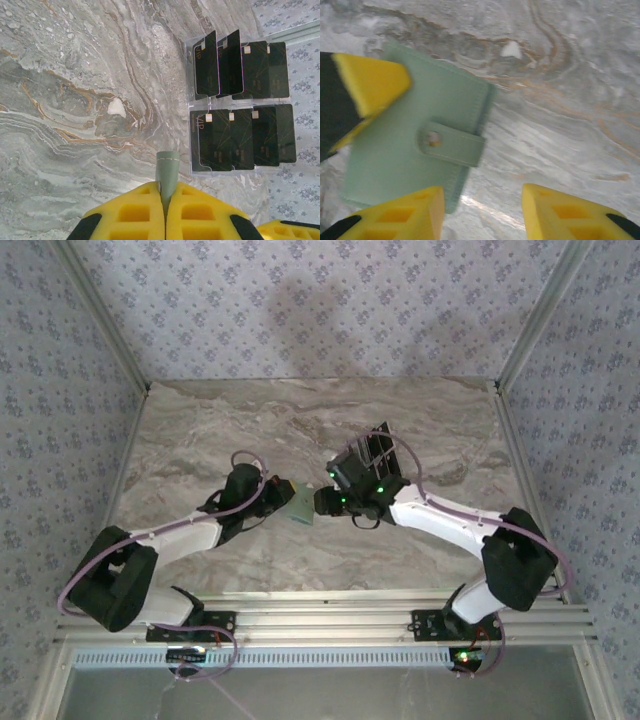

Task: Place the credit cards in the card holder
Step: Open the button on the card holder.

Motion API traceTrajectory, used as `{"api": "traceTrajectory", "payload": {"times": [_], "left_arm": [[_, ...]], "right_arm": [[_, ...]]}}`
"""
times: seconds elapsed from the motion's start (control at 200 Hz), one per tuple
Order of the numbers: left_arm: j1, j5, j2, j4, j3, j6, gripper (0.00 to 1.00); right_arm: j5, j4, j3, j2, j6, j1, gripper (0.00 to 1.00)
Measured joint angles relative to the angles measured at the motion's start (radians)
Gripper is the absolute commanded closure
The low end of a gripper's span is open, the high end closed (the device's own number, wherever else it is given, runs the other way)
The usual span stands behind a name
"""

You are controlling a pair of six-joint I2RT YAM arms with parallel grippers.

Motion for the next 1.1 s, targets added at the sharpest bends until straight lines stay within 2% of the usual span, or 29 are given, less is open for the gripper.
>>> {"api": "traceTrajectory", "payload": {"times": [0.275,0.445,0.5,0.775,0.984,1.099], "left_arm": [[-0.011,0.0,0.0,0.0,0.0,0.0,1.0],[-0.011,-0.008,0.0,-0.001,0.0,0.0,1.0],[-0.011,-0.019,0.0,-0.002,0.0,0.0,1.0],[-0.018,-0.026,-0.004,-0.005,0.0,0.0,1.0],[-0.025,-0.025,-0.008,-0.018,0.0,0.0,1.0],[-0.029,-0.023,-0.012,-0.014,0.0,0.0,1.0]], "right_arm": [[0.029,0.004,0.094,0.093,0.0,0.05,0.49],[0.047,-0.005,0.135,0.147,0.0,0.049,0.52],[0.048,-0.005,0.143,0.157,0.0,0.048,0.57],[0.05,0.004,0.16,0.204,-0.002,0.042,1.0],[0.034,0.064,0.091,0.177,0.0,0.035,1.0],[0.039,0.069,0.023,0.131,0.0,-0.003,1.0]]}}
